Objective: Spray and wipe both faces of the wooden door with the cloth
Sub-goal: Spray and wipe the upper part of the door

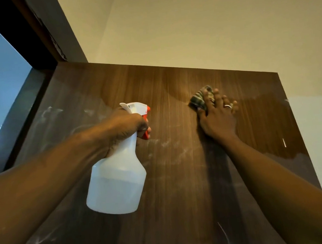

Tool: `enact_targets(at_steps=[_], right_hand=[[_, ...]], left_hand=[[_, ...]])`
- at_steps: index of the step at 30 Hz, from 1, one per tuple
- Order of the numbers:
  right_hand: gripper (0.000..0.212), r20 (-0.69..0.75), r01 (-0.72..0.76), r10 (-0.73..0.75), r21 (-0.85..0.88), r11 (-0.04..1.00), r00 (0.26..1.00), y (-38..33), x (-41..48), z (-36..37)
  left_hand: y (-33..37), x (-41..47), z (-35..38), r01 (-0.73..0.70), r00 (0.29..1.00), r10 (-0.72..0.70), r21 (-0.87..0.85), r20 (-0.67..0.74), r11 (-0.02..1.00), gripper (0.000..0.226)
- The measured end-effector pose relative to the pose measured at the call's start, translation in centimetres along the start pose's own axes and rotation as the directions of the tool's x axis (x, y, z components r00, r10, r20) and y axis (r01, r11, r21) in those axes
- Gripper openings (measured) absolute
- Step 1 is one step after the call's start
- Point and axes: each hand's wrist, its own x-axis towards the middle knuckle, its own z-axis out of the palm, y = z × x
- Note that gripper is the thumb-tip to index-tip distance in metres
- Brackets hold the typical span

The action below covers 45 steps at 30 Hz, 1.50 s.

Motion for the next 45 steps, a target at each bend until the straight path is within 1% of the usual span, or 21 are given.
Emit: enact_targets(at_steps=[3,5,6,8,10,12,14,16,18,21,23,26,28,30,32,34,37,40,42,43,45], right_hand=[[0.061,0.038,0.148,-0.146,-0.038,0.988,0.988,-2.1,-3.1,0.9],[0.062,0.064,0.217,-0.211,-0.087,0.972,0.975,-1.0,-6.1,1.0],[0.063,0.077,0.222,-0.215,-0.103,0.97,0.974,0.1,-7.6,1.0],[0.064,0.09,0.159,-0.149,-0.11,0.981,0.985,2.1,-9.0,0.8],[0.061,0.069,0.023,-0.017,-0.097,0.995,0.997,2.7,-7.9,0.4],[0.061,0.037,-0.101,0.104,-0.074,0.992,0.994,1.4,-5.0,0.2],[0.061,0.011,-0.119,0.12,-0.03,0.992,0.993,-1.1,-1.7,0.2],[0.06,-0.018,-0.069,0.069,0.001,0.998,0.997,-3.5,0.4,0.6],[0.06,-0.021,-0.029,0.029,0.004,1.0,0.999,-4.0,0.7,0.7],[0.06,0.018,0.113,-0.113,-0.043,0.993,0.993,-3.1,-2.1,1.2],[0.062,0.042,0.215,-0.212,-0.101,0.971,0.976,-2.3,-5.3,1.6],[0.064,0.09,0.299,-0.288,-0.142,0.944,0.953,-0.5,-7.3,1.5],[0.064,0.072,0.231,-0.222,-0.139,0.963,0.972,0.0,-6.1,1.2],[0.065,0.015,0.067,-0.066,-0.09,0.994,0.998,-1.2,-3.8,1.0],[0.062,-0.027,-0.043,0.042,-0.032,0.999,0.999,-4.2,-1.2,1.0],[0.058,-0.023,-0.002,0.003,0.021,1.0,1.0,-9.1,0.7,1.3],[0.059,0.003,0.179,-0.179,0.018,0.984,0.984,-16.3,0.3,2.6],[0.06,0.036,0.294,-0.293,-0.037,0.955,0.955,-17.6,-4.4,3.7],[0.06,0.047,0.3,-0.297,-0.07,0.951,0.954,-15.4,-7.1,3.8],[0.06,0.047,0.272,-0.268,-0.087,0.958,0.962,-14.3,-7.6,3.6],[0.058,0.051,0.128,-0.124,-0.095,0.987,0.991,-13.0,-6.7,3.0]], left_hand=[[-0.6,0.3,-1.0,-0.017,1.0,0.017,0.008,-0.017,1.0,0.01],[-0.9,0.1,-1.5,-0.022,0.999,0.023,0.016,-0.026,1.0,0.013],[-1.2,0.2,-1.7,-0.023,1.0,0.024,0.018,-0.015,1.0,0.009],[-1.9,0.1,-2.2,-0.013,1.0,0.013,0.017,0.003,1.0,0.004],[-2.4,0.0,-2.7,0.001,1.0,-0.001,0.032,0.007,0.999,0.004],[-2.5,0.2,-3.1,0.009,0.999,-0.01,0.023,0.034,1.0,0.008],[-2.0,0.7,-3.3,-0.018,0.998,0.018,0.01,0.054,1.0,0.009],[-1.8,1.3,-3.6,-0.032,0.997,0.032,-0.003,0.07,0.999,0.015],[-1.7,1.8,-3.5,-0.022,0.994,0.023,-0.007,0.109,1.0,0.023],[-2.0,2.1,-3.4,0.004,0.995,-0.005,0.01,0.101,1.0,0.013],[-2.2,2.3,-3.8,0.012,0.996,-0.012,-0.011,0.084,1.0,0.013],[-2.7,2.4,-4.9,0.026,0.999,-0.026,0.0,0.028,1.0,0.01],[-3.1,1.7,-5.8,0.021,1.0,-0.021,0.04,-0.003,0.999,0.016],[-3.7,1.2,-7.1,0.017,1.0,-0.017,0.063,-0.002,0.998,0.027],[-4.0,1.0,-8.4,-0.004,1.0,0.005,0.067,-0.014,0.998,0.014],[-4.4,1.0,-9.9,-0.03,0.999,0.031,0.05,-0.02,0.998,0.018],[-4.7,1.2,-11.5,-0.056,0.998,0.056,0.0,-0.039,0.998,0.023],[-5.2,1.6,-12.9,-0.056,0.998,0.056,0.023,-0.033,0.998,0.02],[-5.6,1.9,-14.1,-0.046,0.999,0.046,0.028,-0.022,0.999,0.018],[-5.8,1.9,-14.9,-0.037,0.999,0.037,0.021,-0.023,0.999,0.016],[-6.4,2.5,-16.3,-0.024,0.999,0.025,0.037,-0.021,0.999,0.015]])
